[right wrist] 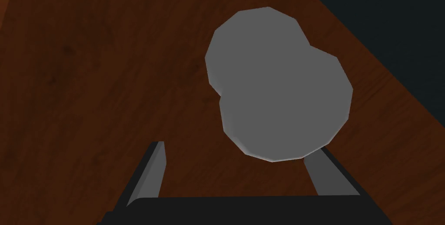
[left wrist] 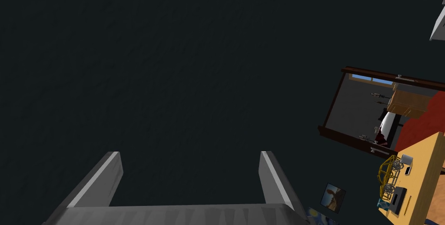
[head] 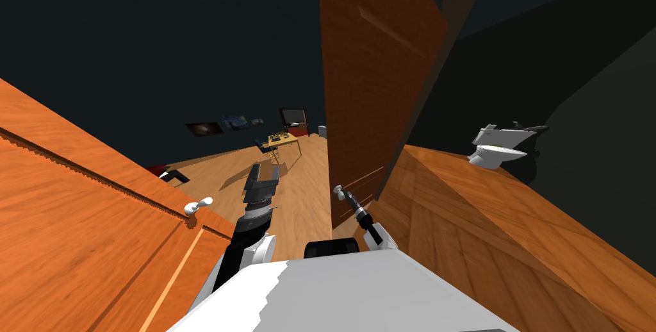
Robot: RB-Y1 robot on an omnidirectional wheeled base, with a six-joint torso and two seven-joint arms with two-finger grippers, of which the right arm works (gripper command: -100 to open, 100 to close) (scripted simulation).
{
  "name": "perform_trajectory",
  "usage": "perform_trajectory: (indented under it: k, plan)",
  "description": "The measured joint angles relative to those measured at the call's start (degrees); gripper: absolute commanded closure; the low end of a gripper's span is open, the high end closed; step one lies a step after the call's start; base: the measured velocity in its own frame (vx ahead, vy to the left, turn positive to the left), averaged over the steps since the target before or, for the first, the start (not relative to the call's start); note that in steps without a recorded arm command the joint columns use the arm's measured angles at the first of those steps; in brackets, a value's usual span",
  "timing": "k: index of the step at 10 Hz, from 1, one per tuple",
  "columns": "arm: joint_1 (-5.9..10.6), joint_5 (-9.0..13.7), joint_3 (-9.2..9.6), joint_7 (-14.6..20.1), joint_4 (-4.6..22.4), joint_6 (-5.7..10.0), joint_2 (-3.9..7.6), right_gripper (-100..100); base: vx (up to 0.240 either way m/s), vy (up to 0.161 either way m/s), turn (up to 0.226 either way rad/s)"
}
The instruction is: Push the door open
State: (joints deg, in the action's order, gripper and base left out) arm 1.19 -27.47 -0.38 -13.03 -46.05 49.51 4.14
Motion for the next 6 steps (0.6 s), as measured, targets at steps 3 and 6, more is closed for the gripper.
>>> perform_trajectory:
  k: [3,6]
  plan:
    - [-0.13,0.6,0.86,-4.3,-0.1,-0.05,0.47,-100,-0.037,0.004,-0.02]
    - [-0.25,1.2,1.81,-8.7,-0.3,-0.11,0.98,-100,-0.038,-0.001,-0.022]
